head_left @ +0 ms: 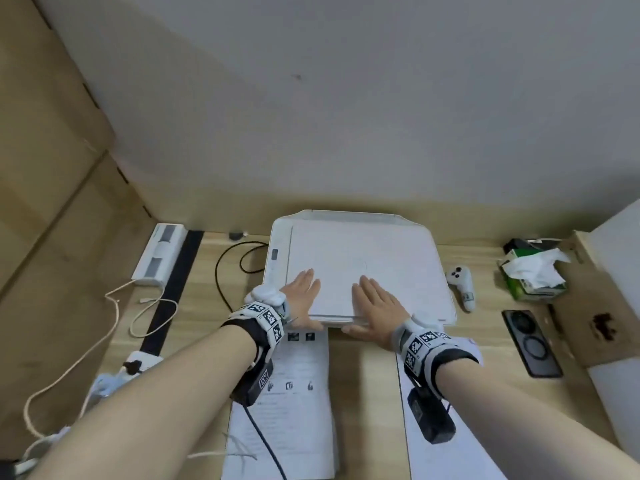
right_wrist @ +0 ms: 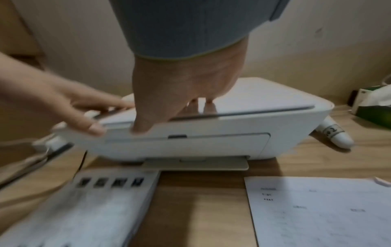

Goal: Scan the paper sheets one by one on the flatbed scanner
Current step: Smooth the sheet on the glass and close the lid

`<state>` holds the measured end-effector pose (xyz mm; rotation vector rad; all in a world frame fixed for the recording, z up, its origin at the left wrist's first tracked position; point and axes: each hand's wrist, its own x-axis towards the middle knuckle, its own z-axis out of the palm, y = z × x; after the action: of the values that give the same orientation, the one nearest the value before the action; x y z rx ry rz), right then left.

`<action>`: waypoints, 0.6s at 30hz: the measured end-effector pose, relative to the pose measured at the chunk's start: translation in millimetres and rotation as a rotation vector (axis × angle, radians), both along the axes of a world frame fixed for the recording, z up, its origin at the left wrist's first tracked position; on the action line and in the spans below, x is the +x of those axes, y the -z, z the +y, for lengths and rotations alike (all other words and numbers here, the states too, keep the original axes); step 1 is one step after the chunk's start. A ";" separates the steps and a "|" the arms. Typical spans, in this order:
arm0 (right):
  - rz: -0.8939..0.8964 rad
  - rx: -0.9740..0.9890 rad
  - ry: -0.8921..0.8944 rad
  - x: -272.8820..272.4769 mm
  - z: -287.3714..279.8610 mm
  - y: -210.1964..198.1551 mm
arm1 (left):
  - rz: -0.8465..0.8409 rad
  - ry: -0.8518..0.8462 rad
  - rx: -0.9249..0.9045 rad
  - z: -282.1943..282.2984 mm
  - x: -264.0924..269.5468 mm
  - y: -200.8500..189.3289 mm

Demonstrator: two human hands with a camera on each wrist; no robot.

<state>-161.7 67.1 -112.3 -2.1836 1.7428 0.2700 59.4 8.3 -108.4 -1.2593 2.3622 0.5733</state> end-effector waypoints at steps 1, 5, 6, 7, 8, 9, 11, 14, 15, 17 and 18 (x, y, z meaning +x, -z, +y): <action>-0.010 -0.027 0.012 0.5 5.6 8.4 | 0.009 -0.003 -0.026 4.4 1.0 8.7; -0.131 -0.182 0.042 0.6 -2.3 7.8 | 0.177 -0.095 -0.050 2.7 9.4 9.5; -0.140 -0.211 0.028 0.2 -8.9 7.1 | 0.211 -0.124 -0.053 2.2 11.8 7.0; -0.139 -0.230 0.010 1.2 -16.2 7.3 | 0.237 -0.165 -0.066 2.1 15.8 4.9; -0.139 -0.239 -0.003 3.5 -23.8 10.0 | 0.255 -0.216 -0.088 3.5 21.5 1.8; -0.140 -0.238 -0.007 5.7 -30.6 13.2 | 0.267 -0.268 -0.111 4.1 27.9 2.2; -0.142 -0.221 -0.018 14.3 -44.0 18.1 | 0.281 -0.385 -0.137 2.1 42.4 4.7; -0.127 -0.191 -0.060 32.2 -59.5 23.1 | 0.335 -0.554 -0.106 -8.4 61.0 17.5; -0.132 -0.186 -0.061 39.3 -60.5 24.2 | 0.368 -0.605 -0.073 -9.9 64.7 19.5; -0.154 -0.170 -0.023 52.4 -62.0 26.4 | 0.440 -0.727 0.005 -14.4 66.3 22.5; -0.164 -0.169 0.002 57.1 -64.0 30.8 | 0.489 -0.800 0.034 -19.2 64.6 24.0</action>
<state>-104.6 3.1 -143.1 -2.2489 1.7319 -0.0581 124.0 -10.9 -132.4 -2.2578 2.0851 1.2701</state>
